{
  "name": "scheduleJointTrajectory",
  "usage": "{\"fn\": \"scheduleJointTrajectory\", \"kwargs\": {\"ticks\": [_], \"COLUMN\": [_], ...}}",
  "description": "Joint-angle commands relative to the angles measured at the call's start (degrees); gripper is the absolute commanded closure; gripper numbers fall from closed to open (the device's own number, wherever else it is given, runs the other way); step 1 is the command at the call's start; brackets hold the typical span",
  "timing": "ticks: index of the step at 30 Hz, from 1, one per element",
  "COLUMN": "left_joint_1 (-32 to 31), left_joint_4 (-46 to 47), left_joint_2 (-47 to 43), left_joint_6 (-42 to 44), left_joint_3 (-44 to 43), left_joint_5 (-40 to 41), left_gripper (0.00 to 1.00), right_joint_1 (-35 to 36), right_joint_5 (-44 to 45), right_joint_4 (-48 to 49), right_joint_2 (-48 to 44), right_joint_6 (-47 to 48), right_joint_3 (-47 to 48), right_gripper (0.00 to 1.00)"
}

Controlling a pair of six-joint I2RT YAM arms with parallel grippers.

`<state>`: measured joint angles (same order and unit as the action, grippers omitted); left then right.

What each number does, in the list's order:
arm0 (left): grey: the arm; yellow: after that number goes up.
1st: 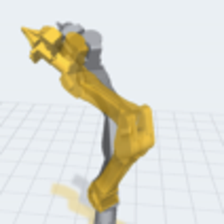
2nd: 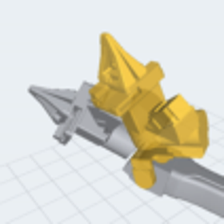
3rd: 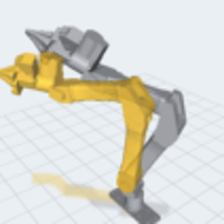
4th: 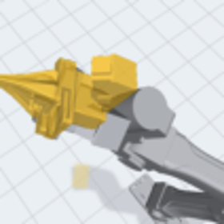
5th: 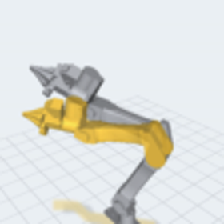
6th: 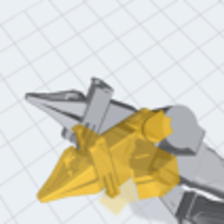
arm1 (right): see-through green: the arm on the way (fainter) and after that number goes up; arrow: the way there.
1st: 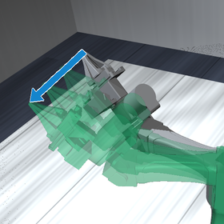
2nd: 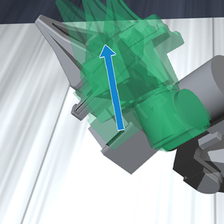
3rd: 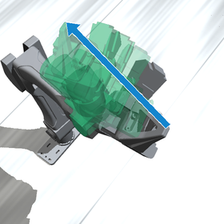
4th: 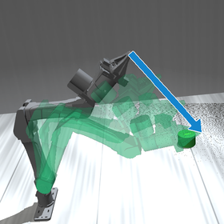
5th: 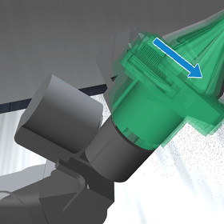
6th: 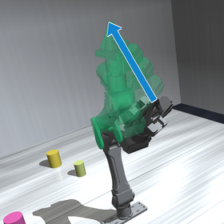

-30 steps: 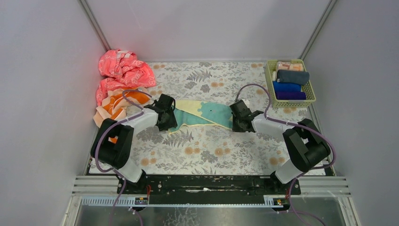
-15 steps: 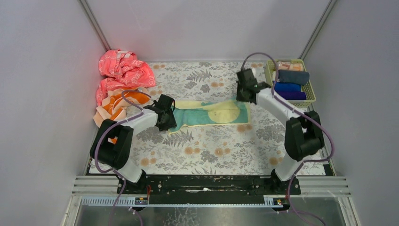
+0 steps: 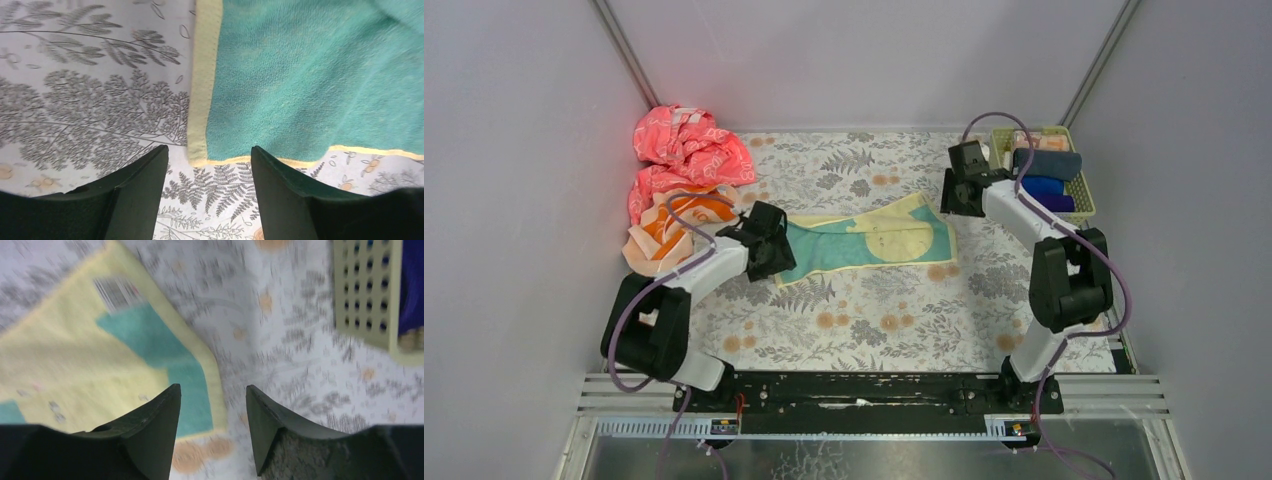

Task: Roll the towels
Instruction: Flatten out the towel at the center of the board.

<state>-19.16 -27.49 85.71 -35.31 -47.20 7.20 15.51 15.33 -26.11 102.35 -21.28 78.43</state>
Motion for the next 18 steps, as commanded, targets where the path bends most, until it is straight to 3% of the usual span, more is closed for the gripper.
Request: {"fn": "scheduleJointTrajectory", "kwargs": {"ticks": [1, 6, 18], "left_joint_1": [2.52, 3.24, 3.24], "left_joint_4": [-3.23, -2.82, 0.40], "left_joint_2": [-5.78, -4.74, -0.53], "left_joint_6": [-0.01, -0.52, -2.07], "left_joint_3": [0.91, 1.22, 4.10], "left_joint_5": [1.43, -0.98, -3.71], "left_gripper": [0.37, 0.37, 0.37], "right_joint_1": [0.34, 0.31, 0.34], "right_joint_5": [-2.06, -5.73, -8.82], "right_joint_4": [0.19, 2.98, 6.04], "right_joint_2": [-6.74, -8.21, -4.04], "right_joint_6": [0.61, -0.80, -1.54], "right_joint_3": [-10.57, -18.06, -20.85], "right_gripper": [0.44, 0.49, 0.53]}}
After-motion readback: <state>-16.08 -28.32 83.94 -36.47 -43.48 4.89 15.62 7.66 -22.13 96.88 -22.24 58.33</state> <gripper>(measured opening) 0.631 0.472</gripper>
